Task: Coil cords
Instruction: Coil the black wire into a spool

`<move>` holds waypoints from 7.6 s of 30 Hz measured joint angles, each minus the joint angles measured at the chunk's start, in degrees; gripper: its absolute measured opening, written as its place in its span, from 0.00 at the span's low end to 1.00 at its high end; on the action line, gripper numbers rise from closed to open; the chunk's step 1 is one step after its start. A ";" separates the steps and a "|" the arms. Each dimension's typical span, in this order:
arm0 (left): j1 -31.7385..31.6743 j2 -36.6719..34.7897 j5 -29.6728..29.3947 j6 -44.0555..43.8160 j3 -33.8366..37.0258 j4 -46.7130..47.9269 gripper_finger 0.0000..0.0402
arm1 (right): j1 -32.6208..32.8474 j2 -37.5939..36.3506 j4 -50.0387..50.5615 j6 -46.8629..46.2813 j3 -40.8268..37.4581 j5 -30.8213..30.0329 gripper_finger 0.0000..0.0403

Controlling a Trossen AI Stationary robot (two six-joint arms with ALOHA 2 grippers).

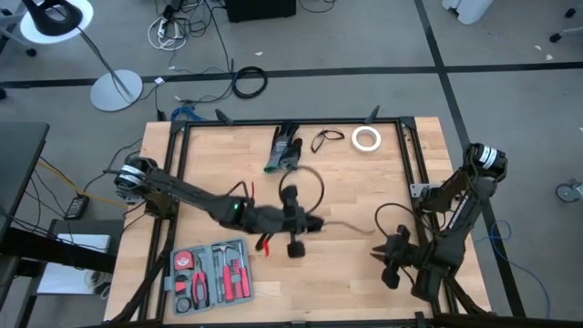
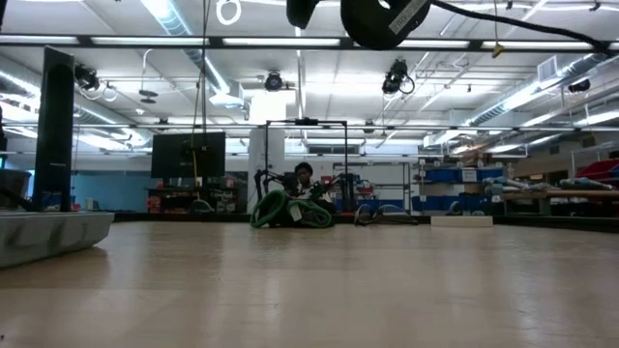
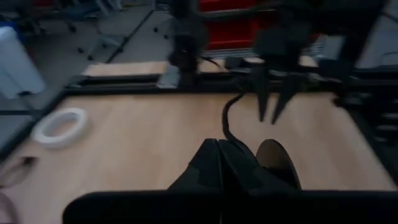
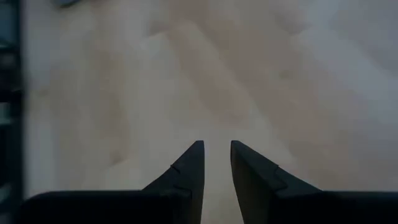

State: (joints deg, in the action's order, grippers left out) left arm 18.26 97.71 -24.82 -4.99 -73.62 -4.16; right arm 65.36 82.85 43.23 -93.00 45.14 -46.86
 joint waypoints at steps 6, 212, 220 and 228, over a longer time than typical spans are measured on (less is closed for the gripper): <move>5.82 0.00 -1.78 -3.18 8.53 -12.73 0.00 | 0.07 0.00 -18.92 11.31 -4.52 -1.46 0.19; -0.77 0.50 -14.03 9.92 13.26 -39.60 0.00 | -37.20 0.11 -50.67 85.47 13.80 6.24 0.01; -0.24 0.48 -14.52 8.93 13.26 -36.27 0.00 | -35.69 -2.80 -44.24 85.29 13.80 3.55 0.01; -0.20 0.39 -13.93 5.05 13.26 -33.61 0.00 | -35.67 -3.08 -41.47 83.09 13.80 3.53 0.01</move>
State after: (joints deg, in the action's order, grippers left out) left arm 18.06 98.10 -38.75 0.05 -60.36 -37.77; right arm 29.69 79.77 1.76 -9.91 58.94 -43.33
